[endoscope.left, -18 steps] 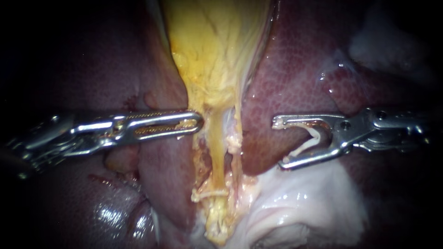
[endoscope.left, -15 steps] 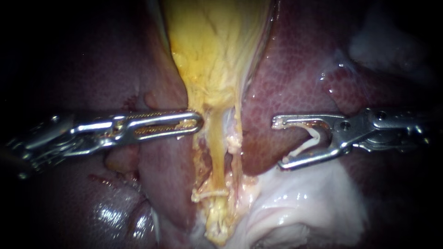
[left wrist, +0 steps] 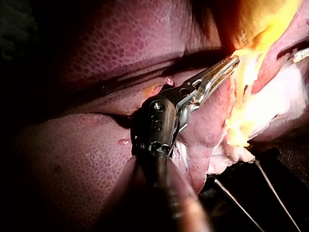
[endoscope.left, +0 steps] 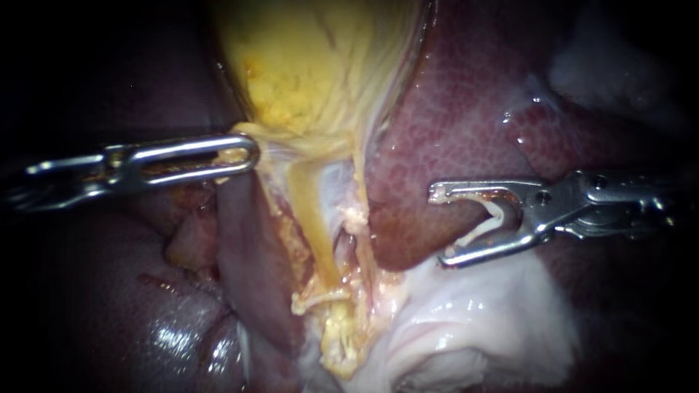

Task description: Clipping second clip left tube

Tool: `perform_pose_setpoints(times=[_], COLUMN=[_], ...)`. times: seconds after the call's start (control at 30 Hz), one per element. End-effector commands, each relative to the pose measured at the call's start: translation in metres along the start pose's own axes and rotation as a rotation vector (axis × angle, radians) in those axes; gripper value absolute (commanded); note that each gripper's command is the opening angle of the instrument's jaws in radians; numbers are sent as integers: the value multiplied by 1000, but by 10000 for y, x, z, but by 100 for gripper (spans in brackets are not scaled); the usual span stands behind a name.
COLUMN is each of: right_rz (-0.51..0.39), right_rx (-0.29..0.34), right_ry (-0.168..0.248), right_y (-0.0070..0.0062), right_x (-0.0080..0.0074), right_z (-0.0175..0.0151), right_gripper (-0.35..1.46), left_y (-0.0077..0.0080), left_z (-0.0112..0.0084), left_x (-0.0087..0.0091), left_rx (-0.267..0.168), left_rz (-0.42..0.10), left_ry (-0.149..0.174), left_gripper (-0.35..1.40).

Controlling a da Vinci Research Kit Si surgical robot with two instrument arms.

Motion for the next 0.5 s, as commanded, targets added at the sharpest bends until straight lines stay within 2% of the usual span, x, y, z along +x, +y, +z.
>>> perform_pose_setpoints(times=[0.03,0.2,0.3,0.5], right_rz=[-4,11,33,58], right_rx=[6,35,51,63], right_ry=[2,15,28,42], right_y=[0,4,11,24], right_x=[-4,-34,-58,-94], right_z=[5,38,63,98], right_gripper=[60,60,60,60], left_y=[1,1,0,0], left_z=[3,4,3,3], left_x=[3,5,5,6], left_rx=[-2,-3,-3,-4], left_rz=[1,2,2,2], left_ry=[-3,-4,-4,-4], left_gripper=[-35,-35,-35,-35])
